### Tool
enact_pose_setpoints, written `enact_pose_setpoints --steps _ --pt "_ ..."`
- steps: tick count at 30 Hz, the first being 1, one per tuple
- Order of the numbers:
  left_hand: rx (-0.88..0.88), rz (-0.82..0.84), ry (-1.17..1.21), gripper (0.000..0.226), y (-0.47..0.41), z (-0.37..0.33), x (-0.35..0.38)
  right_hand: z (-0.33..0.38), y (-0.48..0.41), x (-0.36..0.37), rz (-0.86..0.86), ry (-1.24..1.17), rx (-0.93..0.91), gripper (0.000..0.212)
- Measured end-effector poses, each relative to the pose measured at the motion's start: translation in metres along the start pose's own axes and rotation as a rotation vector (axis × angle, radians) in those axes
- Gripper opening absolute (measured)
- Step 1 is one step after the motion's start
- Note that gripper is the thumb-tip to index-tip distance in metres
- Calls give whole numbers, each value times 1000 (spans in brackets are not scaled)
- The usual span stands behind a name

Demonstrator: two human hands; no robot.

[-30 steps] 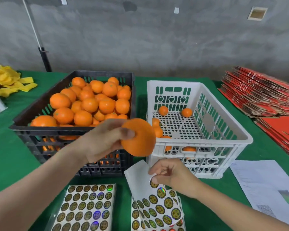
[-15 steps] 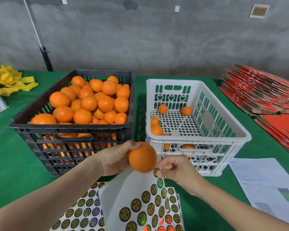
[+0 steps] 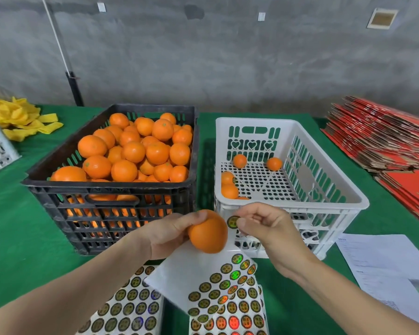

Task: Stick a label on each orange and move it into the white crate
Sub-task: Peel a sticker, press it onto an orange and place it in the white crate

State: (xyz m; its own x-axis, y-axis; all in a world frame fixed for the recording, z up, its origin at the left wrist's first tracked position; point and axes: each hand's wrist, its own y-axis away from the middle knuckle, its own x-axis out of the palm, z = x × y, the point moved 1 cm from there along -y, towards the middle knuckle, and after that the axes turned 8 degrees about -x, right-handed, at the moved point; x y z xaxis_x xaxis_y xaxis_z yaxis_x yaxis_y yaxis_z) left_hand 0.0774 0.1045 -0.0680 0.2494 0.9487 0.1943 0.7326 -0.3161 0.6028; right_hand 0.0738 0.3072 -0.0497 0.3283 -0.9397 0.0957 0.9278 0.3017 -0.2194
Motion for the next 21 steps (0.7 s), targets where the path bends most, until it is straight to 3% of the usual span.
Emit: enact_pose_setpoints --steps 4,9,21 --pt "73 58 -170 112 1 -1 3 11 -6 7 154 75 113 29" --pt "103 110 -275 107 2 0 4 16 -7 12 226 137 145 29" --pt "105 171 -260 96 -2 -1 2 13 3 16 199 379 -43 24"
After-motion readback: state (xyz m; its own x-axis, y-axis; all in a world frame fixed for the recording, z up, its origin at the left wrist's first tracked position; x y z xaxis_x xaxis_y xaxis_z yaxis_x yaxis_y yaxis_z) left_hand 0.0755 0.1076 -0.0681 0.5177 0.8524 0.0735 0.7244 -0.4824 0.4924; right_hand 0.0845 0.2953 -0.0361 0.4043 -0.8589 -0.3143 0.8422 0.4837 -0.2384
